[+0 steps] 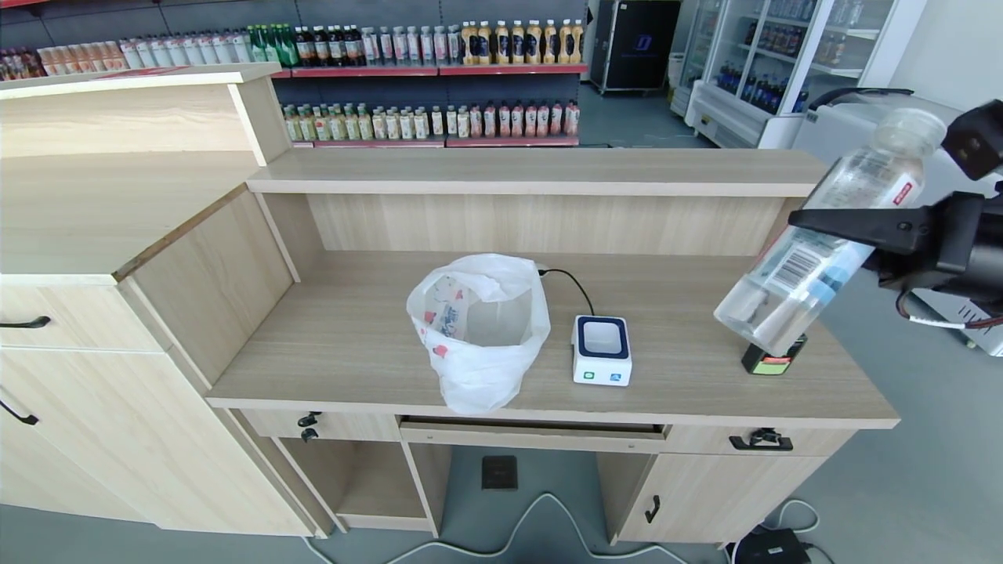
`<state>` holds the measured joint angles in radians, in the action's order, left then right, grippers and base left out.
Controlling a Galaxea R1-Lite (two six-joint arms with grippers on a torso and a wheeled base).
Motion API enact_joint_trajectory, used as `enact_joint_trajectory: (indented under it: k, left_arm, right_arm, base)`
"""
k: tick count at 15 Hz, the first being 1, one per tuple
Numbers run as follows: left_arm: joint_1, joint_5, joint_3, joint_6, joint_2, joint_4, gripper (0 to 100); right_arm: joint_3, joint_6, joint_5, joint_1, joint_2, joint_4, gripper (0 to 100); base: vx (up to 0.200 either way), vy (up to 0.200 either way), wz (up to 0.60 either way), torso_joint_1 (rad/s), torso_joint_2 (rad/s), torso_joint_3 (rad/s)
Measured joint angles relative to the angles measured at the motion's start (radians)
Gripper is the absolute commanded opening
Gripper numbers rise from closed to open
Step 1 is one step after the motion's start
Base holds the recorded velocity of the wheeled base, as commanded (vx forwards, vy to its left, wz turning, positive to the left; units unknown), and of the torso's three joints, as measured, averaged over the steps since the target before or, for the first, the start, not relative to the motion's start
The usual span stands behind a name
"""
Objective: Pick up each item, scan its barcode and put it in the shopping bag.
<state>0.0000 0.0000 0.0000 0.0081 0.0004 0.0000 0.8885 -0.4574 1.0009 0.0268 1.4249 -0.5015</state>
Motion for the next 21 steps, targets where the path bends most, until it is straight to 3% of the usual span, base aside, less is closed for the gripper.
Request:
enact_joint_trajectory:
  k: [5, 11, 15, 21]
  left_arm:
    - [0.000, 0.000, 0.000, 0.000, 0.000, 0.000, 100]
    - [0.000, 0.000, 0.000, 0.000, 0.000, 0.000, 100]
    - [0.000, 0.000, 0.000, 0.000, 0.000, 0.000, 100]
    - [0.000, 0.000, 0.000, 0.000, 0.000, 0.000, 100]
  right_arm:
    - [-0.033, -0.149, 0.067, -0.106, -0.115, -0.005, 0]
    - [-0.082, -0.150, 0.114, -0.181, -0.201, -0.003, 0]
    - [-0.108, -0.144, 0.226, -0.199, -0.237, -0.011, 0]
    - [-0.115, -0.127, 0.252, -0.224, -0.250, -0.040, 0]
  base:
    - [0.000, 0.000, 0.00, 0.000, 0.00, 0.000]
    - [0.000, 0.000, 0.00, 0.000, 0.00, 0.000]
    - [0.000, 0.000, 0.00, 0.000, 0.00, 0.000]
    - [0.000, 0.000, 0.00, 0.000, 0.00, 0.000]
